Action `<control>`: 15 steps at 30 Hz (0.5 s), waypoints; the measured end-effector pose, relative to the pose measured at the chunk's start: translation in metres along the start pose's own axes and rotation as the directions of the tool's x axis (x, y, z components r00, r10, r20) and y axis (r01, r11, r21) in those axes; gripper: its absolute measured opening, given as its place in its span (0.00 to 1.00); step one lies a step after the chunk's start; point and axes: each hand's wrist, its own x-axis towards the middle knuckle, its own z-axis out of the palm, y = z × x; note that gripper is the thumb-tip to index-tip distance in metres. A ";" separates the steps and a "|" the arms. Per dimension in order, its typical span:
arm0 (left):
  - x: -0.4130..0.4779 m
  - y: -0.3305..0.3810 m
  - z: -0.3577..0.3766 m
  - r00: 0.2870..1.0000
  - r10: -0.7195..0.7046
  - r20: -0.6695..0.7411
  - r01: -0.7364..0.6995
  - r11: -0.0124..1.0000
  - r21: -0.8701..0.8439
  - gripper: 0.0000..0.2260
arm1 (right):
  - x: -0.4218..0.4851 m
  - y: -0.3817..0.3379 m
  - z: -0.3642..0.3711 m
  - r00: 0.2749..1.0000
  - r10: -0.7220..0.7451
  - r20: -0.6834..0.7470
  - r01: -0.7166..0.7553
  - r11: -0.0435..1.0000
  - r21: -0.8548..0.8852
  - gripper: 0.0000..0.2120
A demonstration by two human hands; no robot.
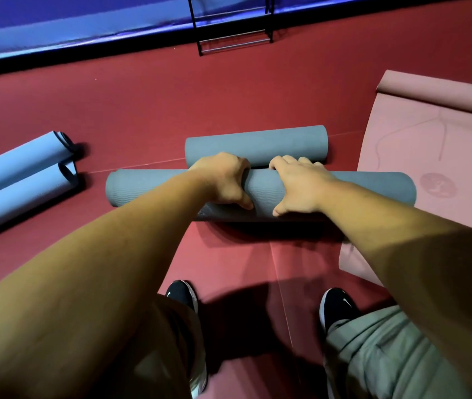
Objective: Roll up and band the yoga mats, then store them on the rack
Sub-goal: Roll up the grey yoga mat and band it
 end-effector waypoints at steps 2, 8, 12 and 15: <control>-0.001 0.001 0.002 1.000 0.010 0.011 -0.011 1.000 0.018 0.32 | 0.000 0.001 -0.002 1.000 -0.006 0.002 0.006 1.000 0.012 0.48; -0.006 0.004 0.010 0.996 0.085 -0.039 -0.073 0.968 0.239 0.46 | -0.002 0.001 -0.007 0.998 0.020 0.054 -0.025 0.995 0.100 0.46; -0.003 0.005 0.011 0.993 0.092 -0.074 -0.068 0.957 0.280 0.44 | -0.003 -0.004 -0.012 0.998 0.028 0.053 -0.034 0.993 0.112 0.46; -0.002 0.002 0.006 0.994 0.081 -0.077 -0.066 0.981 0.185 0.38 | -0.005 -0.004 -0.012 0.997 0.034 0.073 -0.042 0.992 0.117 0.45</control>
